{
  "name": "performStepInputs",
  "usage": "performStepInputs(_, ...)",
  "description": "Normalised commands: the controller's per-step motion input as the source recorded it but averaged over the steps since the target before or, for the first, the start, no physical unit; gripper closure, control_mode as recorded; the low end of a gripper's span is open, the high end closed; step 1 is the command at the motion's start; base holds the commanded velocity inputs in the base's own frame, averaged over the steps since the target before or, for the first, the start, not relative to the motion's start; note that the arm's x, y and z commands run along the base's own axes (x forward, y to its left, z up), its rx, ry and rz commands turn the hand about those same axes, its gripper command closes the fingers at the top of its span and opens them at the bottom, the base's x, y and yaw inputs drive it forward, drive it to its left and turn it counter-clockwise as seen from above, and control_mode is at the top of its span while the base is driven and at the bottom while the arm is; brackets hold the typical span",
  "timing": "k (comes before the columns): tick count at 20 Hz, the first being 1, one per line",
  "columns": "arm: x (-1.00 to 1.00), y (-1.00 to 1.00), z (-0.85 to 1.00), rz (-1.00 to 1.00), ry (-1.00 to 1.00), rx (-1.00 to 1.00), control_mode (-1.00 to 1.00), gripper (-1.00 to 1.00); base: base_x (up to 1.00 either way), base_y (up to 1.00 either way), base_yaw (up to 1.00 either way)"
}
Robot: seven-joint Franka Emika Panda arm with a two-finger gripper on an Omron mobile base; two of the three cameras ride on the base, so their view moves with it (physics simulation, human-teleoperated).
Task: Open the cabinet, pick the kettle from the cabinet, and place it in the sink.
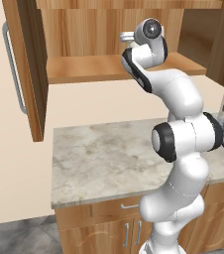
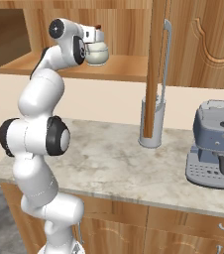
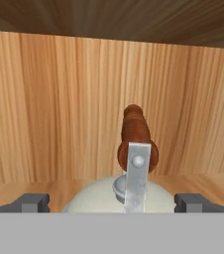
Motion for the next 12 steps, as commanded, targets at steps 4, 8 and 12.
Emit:
performStepInputs(4,0.16,0.0,-0.06,-0.02,0.0,0.0,-1.0,-1.0,0.0,0.0,0.0)
performStepInputs(8,0.16,0.0,-0.02,0.0,0.0,0.0,-1.0,-1.0,0.0,0.0,0.0)
performStepInputs(12,0.04,0.0,-0.04,0.0,0.0,0.0,-1.0,-1.0,0.0,0.0,0.0)
